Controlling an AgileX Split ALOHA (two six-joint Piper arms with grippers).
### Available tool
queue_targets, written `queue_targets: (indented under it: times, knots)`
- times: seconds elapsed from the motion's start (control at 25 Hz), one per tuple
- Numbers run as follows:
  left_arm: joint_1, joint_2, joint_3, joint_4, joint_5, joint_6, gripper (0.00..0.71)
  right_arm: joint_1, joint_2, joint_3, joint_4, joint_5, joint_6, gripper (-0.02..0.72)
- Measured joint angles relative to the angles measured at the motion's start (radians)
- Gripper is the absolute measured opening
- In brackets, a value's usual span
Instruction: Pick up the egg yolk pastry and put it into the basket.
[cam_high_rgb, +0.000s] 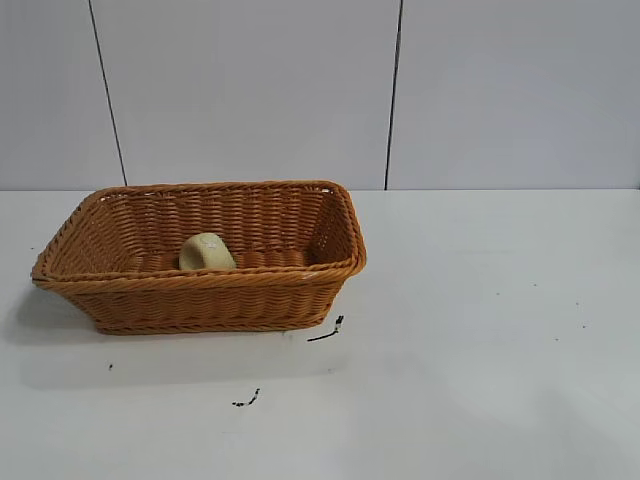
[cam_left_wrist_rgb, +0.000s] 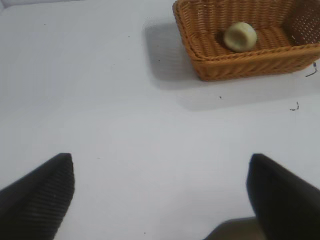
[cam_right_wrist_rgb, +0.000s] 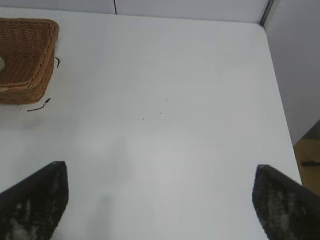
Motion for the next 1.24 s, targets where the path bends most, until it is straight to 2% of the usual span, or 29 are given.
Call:
queue_targets:
  times: [0.2, 1.24]
  knots:
    - [0.000, 0.000, 0.000, 0.000, 0.000, 0.000, 0.696, 0.000, -0.013, 0.003, 0.005, -0.018, 0.000, 0.693]
    - [0.000, 0.000, 0.000, 0.000, 0.000, 0.000, 0.696, 0.035, -0.063, 0.003, 0.006, -0.017, 0.000, 0.693]
